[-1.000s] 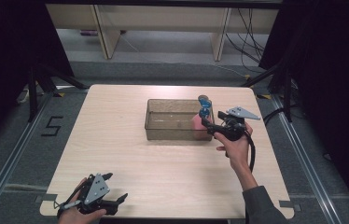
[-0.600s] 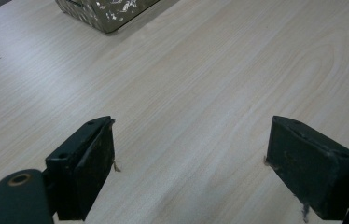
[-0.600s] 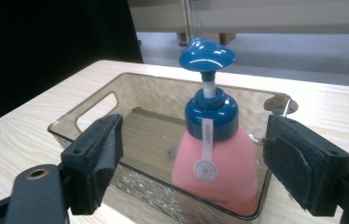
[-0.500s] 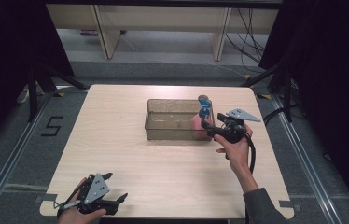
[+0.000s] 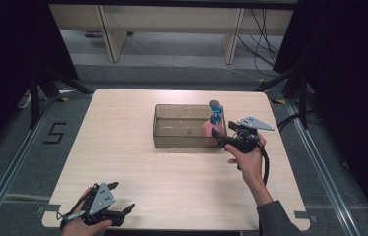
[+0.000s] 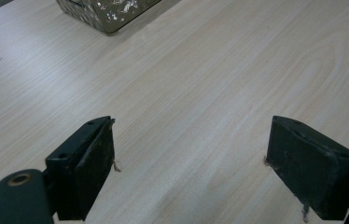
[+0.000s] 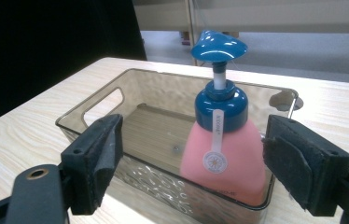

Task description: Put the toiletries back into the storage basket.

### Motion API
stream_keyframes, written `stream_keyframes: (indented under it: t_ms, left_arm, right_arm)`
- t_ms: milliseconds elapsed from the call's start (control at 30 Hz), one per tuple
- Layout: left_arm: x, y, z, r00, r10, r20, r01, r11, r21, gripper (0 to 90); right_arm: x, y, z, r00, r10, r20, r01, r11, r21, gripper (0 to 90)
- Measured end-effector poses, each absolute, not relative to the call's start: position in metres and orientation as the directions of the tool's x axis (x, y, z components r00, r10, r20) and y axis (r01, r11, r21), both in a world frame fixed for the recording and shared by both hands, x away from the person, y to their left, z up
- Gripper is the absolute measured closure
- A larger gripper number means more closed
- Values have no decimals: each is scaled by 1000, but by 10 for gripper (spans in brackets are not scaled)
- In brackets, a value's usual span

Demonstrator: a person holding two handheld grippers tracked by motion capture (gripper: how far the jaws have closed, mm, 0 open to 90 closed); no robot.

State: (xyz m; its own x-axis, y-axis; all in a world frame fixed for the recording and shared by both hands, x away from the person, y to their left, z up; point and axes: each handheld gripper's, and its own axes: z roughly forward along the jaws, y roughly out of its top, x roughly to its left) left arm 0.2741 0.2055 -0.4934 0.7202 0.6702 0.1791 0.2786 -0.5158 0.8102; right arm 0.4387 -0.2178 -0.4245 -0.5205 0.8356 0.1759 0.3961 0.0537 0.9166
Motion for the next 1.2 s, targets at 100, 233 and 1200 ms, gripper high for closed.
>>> stream_keyframes:
  t_ms: [100,233,1200]
  left_arm:
    - [274,206,-493,720,670,180,278,-516,810,148]
    - [274,205,-493,719,673,175,280,-510,813,148]
    - [274,206,-493,717,675,175,282,-511,812,148]
  right_arm:
    - [437,-217,-424,-526,831,181,400,53,915,212]
    - [434,-216,-426,-524,833,176,399,57,915,212]
    - [418,-208,-432,-561,808,179,395,71,916,183]
